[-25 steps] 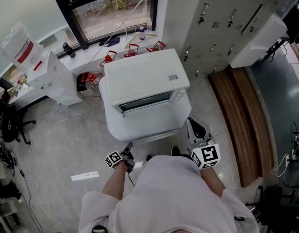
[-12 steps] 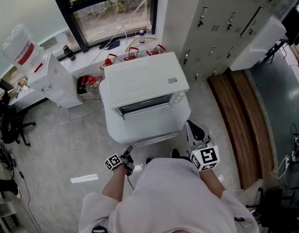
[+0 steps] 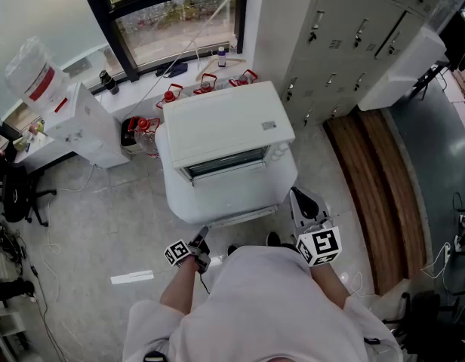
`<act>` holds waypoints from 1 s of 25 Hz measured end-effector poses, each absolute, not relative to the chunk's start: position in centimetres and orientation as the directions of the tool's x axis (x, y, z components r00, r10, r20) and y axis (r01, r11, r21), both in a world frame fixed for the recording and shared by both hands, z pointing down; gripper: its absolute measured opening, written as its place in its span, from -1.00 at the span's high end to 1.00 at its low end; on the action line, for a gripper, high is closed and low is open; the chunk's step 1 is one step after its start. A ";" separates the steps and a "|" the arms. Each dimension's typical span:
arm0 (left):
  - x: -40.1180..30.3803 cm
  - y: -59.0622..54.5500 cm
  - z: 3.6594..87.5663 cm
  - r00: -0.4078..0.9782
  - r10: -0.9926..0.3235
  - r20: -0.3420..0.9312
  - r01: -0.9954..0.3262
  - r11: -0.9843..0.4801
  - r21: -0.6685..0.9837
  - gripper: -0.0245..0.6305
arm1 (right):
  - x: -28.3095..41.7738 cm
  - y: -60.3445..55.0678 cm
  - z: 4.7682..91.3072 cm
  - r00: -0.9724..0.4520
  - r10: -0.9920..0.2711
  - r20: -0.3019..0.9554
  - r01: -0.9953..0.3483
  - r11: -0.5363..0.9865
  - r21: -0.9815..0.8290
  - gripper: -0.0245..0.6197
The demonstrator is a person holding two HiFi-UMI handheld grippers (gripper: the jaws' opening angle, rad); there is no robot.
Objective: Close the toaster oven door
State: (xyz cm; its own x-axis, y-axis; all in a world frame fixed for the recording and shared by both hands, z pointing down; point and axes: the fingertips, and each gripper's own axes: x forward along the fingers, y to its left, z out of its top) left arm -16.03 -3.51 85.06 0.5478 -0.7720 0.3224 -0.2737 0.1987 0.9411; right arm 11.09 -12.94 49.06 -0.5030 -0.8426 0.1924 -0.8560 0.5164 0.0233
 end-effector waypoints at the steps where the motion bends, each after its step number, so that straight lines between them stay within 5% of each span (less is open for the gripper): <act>1: -15.7 -3.6 84.9 0.555 -0.769 0.317 -0.270 0.194 0.943 0.44 | 11.1 -12.9 49.1 -0.502 -0.843 0.193 -0.857 0.515 0.022 0.90; 25: -16.1 -3.0 87.0 0.530 -0.756 0.384 -0.327 0.236 0.915 0.44 | 11.4 -13.1 50.2 -0.496 -0.837 0.230 -0.859 0.511 0.006 0.90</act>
State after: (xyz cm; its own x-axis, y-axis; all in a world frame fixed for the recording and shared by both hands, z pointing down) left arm -16.10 -3.02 86.97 0.5304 -0.7558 0.3841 -0.3270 0.2356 0.9152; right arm 11.38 -13.14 50.19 -0.4964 -0.8372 0.2297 -0.8595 0.5112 0.0057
